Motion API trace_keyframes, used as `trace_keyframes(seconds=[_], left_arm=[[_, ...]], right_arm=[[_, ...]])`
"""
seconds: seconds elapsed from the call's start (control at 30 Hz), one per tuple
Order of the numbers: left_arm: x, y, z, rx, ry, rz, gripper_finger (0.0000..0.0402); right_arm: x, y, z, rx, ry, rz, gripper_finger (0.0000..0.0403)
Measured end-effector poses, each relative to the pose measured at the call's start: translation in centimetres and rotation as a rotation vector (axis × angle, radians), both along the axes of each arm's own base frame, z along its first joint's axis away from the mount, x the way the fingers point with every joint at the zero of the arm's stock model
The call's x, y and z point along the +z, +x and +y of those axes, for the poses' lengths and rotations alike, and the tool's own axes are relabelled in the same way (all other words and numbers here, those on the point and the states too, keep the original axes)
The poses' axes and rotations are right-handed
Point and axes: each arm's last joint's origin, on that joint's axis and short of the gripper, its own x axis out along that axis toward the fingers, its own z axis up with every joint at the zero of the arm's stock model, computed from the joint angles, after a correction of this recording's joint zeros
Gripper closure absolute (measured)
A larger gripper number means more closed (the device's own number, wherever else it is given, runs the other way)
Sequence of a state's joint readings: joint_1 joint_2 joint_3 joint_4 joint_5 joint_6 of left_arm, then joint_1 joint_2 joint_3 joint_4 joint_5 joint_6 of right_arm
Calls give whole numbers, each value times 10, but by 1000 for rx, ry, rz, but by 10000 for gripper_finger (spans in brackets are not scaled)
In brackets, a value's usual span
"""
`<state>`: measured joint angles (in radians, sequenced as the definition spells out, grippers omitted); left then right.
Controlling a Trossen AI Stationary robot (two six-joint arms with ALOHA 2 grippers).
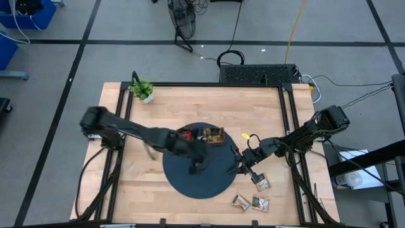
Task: Pick & Place Tea
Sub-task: Put the top right brown tea bag into the middle section of the wooden organizer
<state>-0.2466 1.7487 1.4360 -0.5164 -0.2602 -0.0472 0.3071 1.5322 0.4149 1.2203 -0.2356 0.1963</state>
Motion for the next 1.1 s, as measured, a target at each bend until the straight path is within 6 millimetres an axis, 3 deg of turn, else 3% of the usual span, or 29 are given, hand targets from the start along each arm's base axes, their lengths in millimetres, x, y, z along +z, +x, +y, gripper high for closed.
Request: trace_keyframes(seconds=[0.1,0.17,0.4,0.5,0.67,0.8,0.93,1.1], left_arm=[[22,-21,-4,-121,-78,-185,302],[25,-37,-3,-138,-97,-287,296],[-5,-77,11,-104,-179,-508,272],[-19,-83,14,-88,-200,-539,262],[-31,-85,22,-57,-152,-500,246],[-35,-86,25,-37,-151,-465,237],[-35,-86,25,-42,-143,-463,234],[-35,-86,25,-48,-136,-463,238]], right_arm=[[1,0,0,3,4,-12,369],[3,-1,1,6,9,-28,369],[6,4,3,-1,74,38,362],[8,15,17,-86,3,283,331],[25,17,48,-303,-327,880,242],[47,3,71,-362,-299,1210,193],[58,-12,94,-376,-173,1303,181],[43,-41,114,-383,-185,1377,190]])
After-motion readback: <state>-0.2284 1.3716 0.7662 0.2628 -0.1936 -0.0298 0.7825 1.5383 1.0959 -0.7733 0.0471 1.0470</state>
